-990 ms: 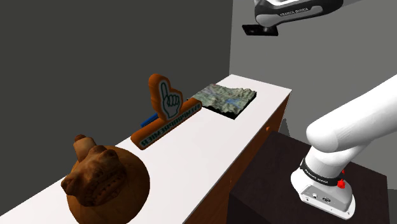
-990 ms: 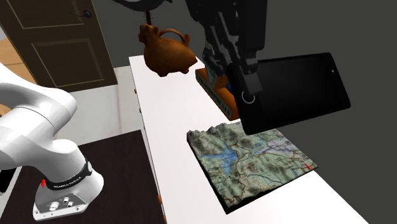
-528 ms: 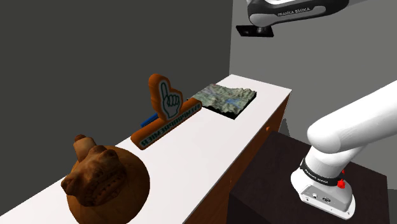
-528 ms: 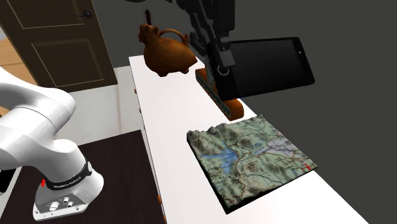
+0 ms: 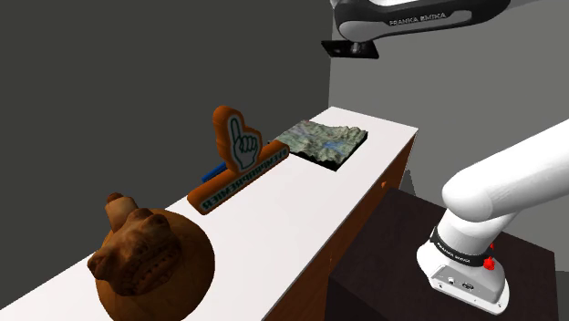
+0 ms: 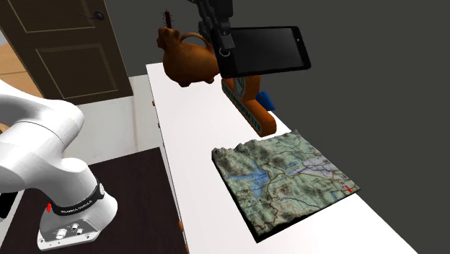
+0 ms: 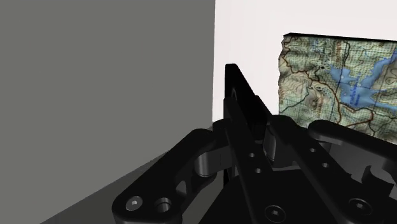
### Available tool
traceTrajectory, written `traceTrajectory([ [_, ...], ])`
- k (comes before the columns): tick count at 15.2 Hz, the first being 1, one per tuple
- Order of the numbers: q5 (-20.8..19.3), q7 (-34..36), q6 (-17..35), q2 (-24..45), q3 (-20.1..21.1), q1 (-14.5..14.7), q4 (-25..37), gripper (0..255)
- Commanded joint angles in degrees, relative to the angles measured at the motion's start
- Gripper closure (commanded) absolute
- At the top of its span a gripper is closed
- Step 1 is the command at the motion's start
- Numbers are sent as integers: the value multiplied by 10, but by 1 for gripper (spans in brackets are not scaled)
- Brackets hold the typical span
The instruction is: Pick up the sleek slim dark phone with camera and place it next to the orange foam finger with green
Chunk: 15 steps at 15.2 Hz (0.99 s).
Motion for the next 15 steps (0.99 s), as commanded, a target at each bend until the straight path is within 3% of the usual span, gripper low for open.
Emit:
traceTrajectory([
  [1,11,19,-27,0,27,8,8,255],
  [8,42,87,-120,29,122,26,65,255],
  [15,52,169,-221,100,238,27,160,255],
])
